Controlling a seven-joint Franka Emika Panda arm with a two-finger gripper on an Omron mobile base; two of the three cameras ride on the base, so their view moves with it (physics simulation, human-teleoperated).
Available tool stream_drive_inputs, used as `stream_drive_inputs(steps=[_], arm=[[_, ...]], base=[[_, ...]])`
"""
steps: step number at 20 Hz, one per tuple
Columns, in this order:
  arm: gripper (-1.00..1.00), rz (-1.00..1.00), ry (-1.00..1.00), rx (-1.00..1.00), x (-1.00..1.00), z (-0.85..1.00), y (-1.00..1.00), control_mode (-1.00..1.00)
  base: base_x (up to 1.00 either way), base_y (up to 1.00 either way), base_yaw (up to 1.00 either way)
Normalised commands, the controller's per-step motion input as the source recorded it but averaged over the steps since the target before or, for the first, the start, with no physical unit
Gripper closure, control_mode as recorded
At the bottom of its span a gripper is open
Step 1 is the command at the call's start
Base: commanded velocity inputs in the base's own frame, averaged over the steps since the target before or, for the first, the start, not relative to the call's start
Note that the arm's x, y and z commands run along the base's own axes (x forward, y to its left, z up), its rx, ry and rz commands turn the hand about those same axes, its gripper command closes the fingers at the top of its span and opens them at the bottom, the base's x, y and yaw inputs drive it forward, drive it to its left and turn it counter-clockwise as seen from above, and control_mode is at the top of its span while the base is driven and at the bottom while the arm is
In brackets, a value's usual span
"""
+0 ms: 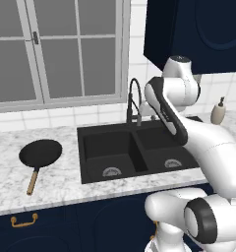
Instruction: Pick the pan and sponge and place them into the sink. Then turn on the water.
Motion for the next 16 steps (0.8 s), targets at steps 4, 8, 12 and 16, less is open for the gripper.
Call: stream_drive_inputs(steps=[4, 8, 12, 16], arm=[[-1.0, 0.0, 0.03, -0.01, 0.0, 0.04, 0.17, -1.0], [-1.0, -0.08, 0.06, -0.17, 0.12, 0.02, 1.0, -1.0], [-1.0, -0.11, 0.18, -0.14, 0.1, 0.0, 1.0, -1.0], [-1.0, -0.08, 0.16, 0.01, 0.06, -0.07, 1.0, -1.0]], base=[[0.0, 0.0, 0.0], [0.0, 0.0, 0.0], [0.0, 0.0, 0.0], [0.0, 0.0, 0.0]])
